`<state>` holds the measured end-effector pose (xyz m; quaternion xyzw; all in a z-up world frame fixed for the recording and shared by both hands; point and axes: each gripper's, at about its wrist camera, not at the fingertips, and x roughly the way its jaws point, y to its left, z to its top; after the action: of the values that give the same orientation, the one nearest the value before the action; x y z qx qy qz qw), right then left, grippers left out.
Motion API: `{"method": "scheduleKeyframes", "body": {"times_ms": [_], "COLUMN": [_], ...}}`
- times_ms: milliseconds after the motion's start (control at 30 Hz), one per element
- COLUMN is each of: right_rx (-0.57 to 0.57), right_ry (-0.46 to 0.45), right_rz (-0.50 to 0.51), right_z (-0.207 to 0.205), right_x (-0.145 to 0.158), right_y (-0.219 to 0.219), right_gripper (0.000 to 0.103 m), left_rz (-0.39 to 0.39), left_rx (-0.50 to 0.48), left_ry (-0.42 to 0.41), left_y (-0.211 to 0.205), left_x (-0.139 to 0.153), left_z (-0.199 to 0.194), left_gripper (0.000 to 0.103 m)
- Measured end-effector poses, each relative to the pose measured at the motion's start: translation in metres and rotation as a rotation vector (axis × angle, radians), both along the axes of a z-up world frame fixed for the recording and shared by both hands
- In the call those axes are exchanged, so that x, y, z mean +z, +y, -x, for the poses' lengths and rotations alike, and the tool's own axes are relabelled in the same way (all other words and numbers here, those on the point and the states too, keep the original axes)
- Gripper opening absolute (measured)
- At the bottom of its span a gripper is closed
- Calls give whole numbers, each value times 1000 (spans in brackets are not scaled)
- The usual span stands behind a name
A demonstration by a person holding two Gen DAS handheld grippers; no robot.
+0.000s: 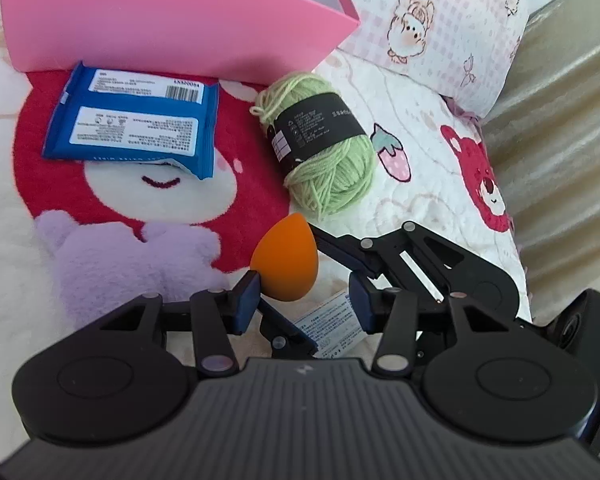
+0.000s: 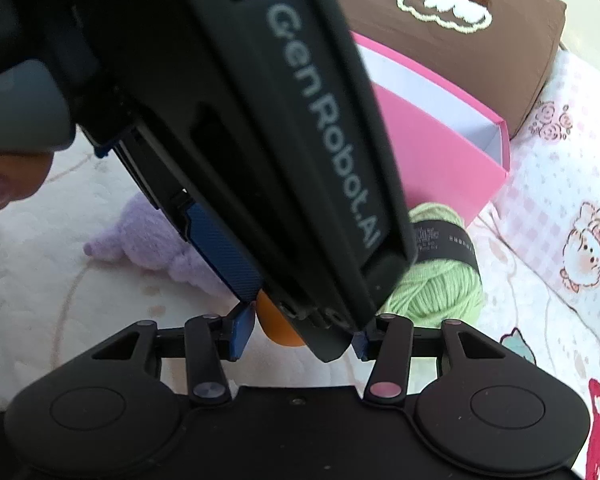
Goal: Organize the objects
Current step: 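Lift the orange sponge with the left gripper and carry it into the pink box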
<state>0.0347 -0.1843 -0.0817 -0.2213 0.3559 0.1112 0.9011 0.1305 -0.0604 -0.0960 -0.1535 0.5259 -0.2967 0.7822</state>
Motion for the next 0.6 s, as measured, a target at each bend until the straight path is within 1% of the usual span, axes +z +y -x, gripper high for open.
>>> {"method": "scheduleKeyframes", "body": {"times_ms": [267,467,600], "right_rx": [-5,-8,-5], "right_ry": [18,45,60], "right_rz": [-66,-142,-193], "right_z": [2,7,9], "right_x": [16,33,46], "right_y": [6,12,14], "right_gripper": [55,55,55], "left_rz": [-9,-16,-30], "left_rx": [5,66,67], "left_ry": [-17,-21,-36], "left_y": [12,24,31], "left_x": [16,31,45], "left_z": [7,20,25], "left_gripper": [46,46,46]}}
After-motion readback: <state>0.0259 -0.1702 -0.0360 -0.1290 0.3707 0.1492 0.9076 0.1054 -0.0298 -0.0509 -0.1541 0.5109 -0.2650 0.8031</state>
